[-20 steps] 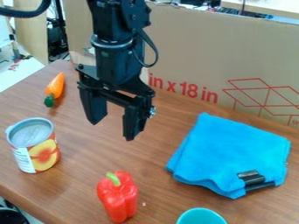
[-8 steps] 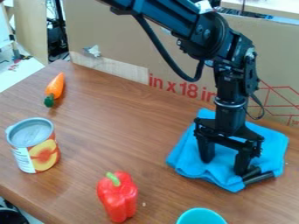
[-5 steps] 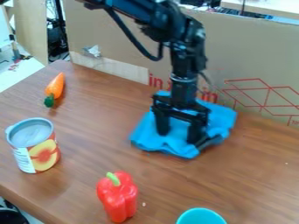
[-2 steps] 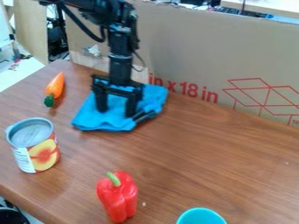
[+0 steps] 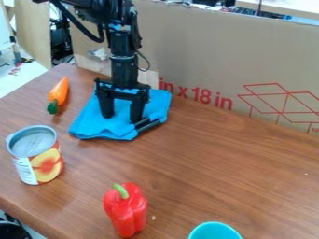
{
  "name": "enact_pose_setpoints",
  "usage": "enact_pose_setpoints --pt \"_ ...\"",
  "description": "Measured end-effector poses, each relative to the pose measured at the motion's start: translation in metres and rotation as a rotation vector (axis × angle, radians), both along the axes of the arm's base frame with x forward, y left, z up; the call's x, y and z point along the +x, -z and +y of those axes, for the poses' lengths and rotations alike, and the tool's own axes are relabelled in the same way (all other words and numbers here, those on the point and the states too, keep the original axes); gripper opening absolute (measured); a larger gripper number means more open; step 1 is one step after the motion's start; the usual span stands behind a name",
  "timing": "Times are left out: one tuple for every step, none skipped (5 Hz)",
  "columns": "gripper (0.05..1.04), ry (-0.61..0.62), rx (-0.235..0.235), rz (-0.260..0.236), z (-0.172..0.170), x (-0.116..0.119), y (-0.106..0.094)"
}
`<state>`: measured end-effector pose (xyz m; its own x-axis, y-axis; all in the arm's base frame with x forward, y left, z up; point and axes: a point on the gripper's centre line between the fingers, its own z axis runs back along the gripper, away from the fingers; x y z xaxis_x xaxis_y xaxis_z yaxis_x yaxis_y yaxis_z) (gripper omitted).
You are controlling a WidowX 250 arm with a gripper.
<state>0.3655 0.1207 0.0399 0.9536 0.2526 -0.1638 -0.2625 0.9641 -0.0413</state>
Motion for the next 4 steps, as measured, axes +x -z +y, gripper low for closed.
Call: enact_pose_setpoints --pt "1.001 0.044 -0.046 -0.107 -0.012 0.004 -0.023" --pt "1.001 0.147 -0.047 -0.158 -0.045 -0.007 -0.069" --pt "1.001 0.268 0.003 -0.155 -0.091 -0.039 -0.109" --pt "1.001 0.325 -0.059 -0.116 -0.131 -0.079 -0.124"
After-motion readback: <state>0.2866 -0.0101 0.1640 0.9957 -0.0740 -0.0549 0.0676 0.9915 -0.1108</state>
